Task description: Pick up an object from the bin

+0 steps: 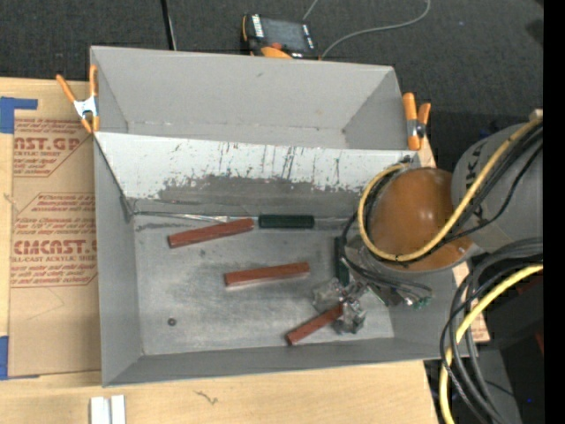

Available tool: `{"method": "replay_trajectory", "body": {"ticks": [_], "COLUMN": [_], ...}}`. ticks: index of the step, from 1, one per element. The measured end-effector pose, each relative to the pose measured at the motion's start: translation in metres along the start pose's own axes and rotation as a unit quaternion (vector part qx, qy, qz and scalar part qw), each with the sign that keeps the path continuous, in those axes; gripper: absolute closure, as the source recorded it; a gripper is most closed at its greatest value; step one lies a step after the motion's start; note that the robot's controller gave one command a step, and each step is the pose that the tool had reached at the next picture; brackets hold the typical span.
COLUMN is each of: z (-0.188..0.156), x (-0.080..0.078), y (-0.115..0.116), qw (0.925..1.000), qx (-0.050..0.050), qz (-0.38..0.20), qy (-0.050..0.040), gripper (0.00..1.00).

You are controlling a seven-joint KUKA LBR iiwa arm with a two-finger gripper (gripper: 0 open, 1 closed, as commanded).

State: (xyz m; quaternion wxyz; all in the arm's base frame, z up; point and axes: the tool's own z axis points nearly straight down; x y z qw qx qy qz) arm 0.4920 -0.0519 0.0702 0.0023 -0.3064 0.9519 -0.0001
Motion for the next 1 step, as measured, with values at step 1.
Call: {"method": "replay_trajectory", "body": {"ticks": [1], "z": [-0.1387], "x": [-0.0359], "y": [-0.0432], "qw": [0.9997], "qx": [0.002], "qz": [0.025], "qy": [-0.0021], "gripper": [1.0]}}
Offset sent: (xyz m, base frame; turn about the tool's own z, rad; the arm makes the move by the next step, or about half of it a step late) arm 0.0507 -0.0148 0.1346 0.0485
